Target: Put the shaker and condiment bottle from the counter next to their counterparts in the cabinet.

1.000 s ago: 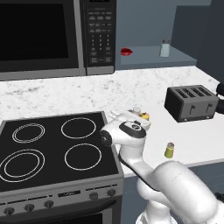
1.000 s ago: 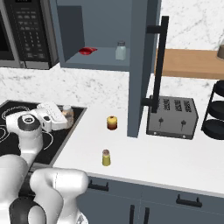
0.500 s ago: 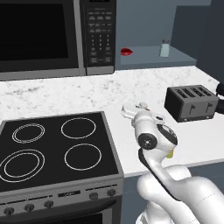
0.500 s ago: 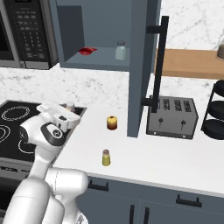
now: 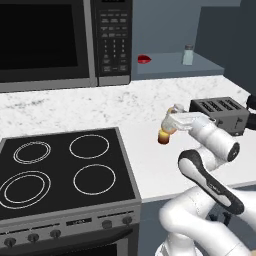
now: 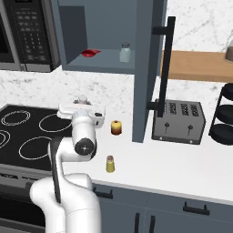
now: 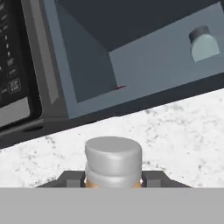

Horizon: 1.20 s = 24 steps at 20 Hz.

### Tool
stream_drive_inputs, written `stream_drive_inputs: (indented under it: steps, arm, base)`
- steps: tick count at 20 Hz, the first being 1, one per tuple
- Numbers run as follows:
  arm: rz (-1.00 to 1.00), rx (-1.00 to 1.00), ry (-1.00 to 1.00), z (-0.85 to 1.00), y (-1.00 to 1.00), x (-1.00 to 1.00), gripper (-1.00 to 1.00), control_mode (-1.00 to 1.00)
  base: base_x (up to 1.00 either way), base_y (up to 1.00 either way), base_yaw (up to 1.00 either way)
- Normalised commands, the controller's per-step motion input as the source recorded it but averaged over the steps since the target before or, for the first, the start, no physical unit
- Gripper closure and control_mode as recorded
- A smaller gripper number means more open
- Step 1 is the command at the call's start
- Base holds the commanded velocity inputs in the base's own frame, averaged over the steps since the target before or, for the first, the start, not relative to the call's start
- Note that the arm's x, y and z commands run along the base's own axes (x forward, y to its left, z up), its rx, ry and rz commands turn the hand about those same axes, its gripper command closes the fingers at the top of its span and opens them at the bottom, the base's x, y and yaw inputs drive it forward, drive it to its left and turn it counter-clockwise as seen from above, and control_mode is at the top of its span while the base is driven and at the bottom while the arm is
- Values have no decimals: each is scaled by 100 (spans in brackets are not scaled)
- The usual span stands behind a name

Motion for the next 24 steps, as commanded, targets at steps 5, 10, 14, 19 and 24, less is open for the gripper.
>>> stream_drive_inputs:
  steps: [5, 10, 14, 19, 24]
  arm:
    - [24, -2, -6, 0, -15, 0, 100, -100]
    - [0, -29, -26, 54, 2, 0, 100, -100]
    - [0, -30, -29, 91, 8, 12, 100, -100]
    - [0, -5, -11, 42, 0, 11, 100, -100]
    - [-6, -1, 0, 88, 0, 73, 100, -100]
  base:
    - [0, 0, 0]
    - [0, 0, 0]
    - [0, 0, 0]
    - [0, 0, 0]
    - [0, 0, 0]
